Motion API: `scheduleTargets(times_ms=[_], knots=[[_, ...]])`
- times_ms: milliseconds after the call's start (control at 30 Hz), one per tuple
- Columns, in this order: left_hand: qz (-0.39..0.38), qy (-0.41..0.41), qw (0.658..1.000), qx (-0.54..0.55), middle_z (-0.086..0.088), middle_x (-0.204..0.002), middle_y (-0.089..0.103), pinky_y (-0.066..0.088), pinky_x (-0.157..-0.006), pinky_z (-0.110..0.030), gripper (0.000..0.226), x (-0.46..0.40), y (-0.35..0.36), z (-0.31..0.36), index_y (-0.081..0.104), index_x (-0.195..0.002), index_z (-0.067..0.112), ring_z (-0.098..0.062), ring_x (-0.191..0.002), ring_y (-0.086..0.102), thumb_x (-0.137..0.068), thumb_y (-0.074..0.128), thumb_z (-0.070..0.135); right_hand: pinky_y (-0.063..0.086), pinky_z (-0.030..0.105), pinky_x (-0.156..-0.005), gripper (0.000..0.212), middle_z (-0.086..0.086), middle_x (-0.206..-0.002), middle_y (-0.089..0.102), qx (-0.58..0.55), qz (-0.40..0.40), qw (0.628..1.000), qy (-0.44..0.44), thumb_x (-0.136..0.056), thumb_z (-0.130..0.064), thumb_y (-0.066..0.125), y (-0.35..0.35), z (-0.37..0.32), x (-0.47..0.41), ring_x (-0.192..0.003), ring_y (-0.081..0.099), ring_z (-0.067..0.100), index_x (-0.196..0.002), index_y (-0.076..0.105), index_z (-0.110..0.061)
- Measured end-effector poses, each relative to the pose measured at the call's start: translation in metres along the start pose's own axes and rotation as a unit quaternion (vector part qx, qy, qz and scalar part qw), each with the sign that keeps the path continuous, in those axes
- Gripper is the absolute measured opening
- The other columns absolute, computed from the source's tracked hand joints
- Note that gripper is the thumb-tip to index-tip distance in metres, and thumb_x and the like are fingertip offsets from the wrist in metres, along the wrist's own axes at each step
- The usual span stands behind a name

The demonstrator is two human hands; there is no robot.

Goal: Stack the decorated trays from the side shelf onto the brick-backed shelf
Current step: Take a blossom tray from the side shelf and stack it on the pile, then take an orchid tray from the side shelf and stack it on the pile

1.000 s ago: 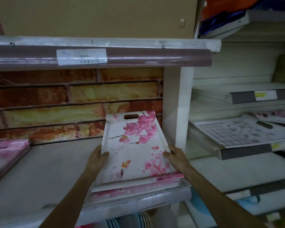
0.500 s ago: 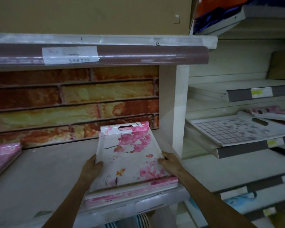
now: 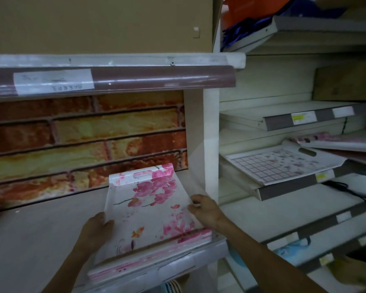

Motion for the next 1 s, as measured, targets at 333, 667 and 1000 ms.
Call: scheduleTargets(times_ms=[333,667,1000], knots=[[0.061,0.172,0.968,0.171,0.018,-0.088,0.076,0.045,-0.069,0.001,0.015,0.049,-0.017,0.108,0.067,-0.096,0.034,0.002,-0.082,0.069,-0.094,0.060,0.020,0.041,0.000,-0.068,0.022,0.000,-0.102,0.072,0.060,0.157,0.973,-0.159,-0.095,-0.023,0.058,-0.131,-0.041,0.054,-0.080,0.061,0.003,-0.112,0.067,-0.012],[-0.007,0.254,0.941,0.225,0.016,-0.088,0.074,0.051,-0.068,-0.004,0.021,0.091,0.065,0.222,0.067,-0.097,0.033,0.000,-0.072,0.070,-0.095,0.057,0.015,0.043,0.001,-0.069,0.017,-0.008,-0.089,0.066,0.050,0.238,0.954,-0.174,-0.094,-0.020,0.060,-0.250,-0.009,0.115,-0.079,0.061,-0.006,-0.107,0.069,-0.012],[-0.091,0.259,0.912,0.303,-0.012,-0.083,0.073,0.054,-0.062,-0.011,0.019,0.150,0.178,0.346,0.069,-0.100,0.007,-0.011,-0.067,0.069,-0.095,0.052,-0.001,0.044,0.002,-0.071,0.017,-0.004,-0.096,0.072,0.103,0.279,0.946,-0.132,-0.094,-0.020,0.060,-0.390,0.079,0.162,-0.081,0.064,0.003,-0.108,0.069,-0.014]])
Point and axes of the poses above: each hand's wrist, its own x-axis away from the middle knuckle, its own y-axis out of the palm, z = x × y, the point moved 8 cm from there along -x, towards the middle knuckle
